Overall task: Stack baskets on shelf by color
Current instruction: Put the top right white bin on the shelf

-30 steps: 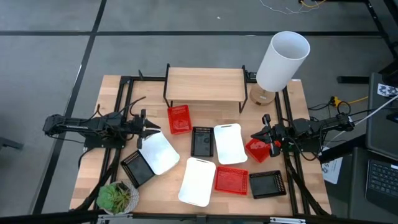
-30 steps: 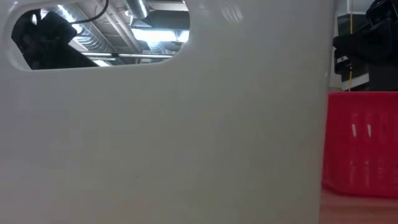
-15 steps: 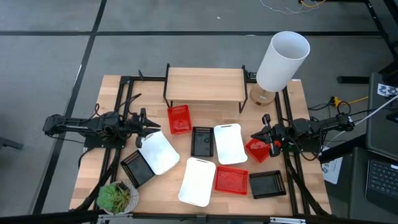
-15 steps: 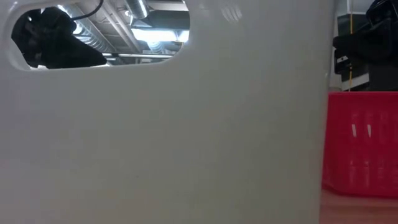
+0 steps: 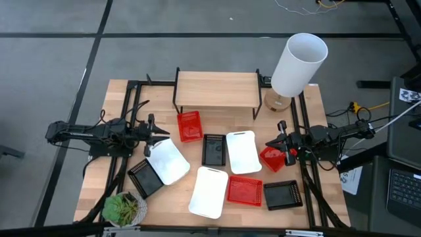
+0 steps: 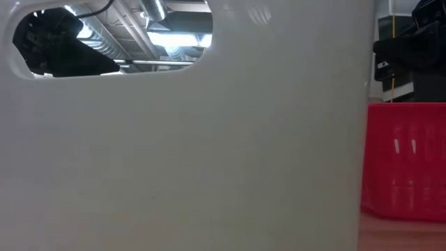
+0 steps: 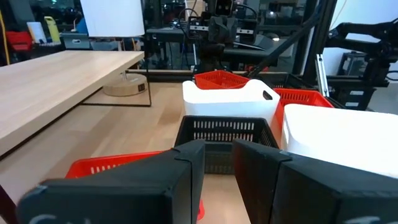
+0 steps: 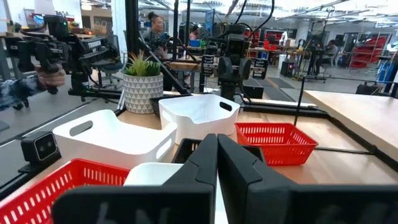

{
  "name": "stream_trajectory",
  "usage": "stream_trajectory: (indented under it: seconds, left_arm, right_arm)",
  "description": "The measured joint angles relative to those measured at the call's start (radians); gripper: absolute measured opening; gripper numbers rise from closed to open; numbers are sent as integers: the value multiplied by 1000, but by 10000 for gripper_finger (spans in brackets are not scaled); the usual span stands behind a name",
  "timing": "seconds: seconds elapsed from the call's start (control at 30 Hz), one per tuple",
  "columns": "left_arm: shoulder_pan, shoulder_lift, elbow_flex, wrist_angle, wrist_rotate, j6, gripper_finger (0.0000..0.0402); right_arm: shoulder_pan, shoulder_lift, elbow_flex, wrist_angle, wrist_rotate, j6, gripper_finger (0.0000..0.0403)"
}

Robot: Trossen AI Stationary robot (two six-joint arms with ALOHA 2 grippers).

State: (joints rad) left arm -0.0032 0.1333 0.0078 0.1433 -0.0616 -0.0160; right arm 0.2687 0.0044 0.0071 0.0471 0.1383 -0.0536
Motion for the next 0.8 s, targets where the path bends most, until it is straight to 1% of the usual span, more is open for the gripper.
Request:
stream_trajectory:
  seconds: [0.37, 0.53, 0.8]
  left_arm:
    - [0, 0, 0, 0, 0, 2, 74]
    - [0, 0, 0, 0, -1, 3, 74]
    - [0, 0, 0, 0, -1, -8, 74]
  right_arm:
    - [0, 0, 0, 0, 0, -3, 11]
    - [0, 0, 0, 0, 0, 47, 11]
    - [0, 0, 0, 0, 0, 48, 11]
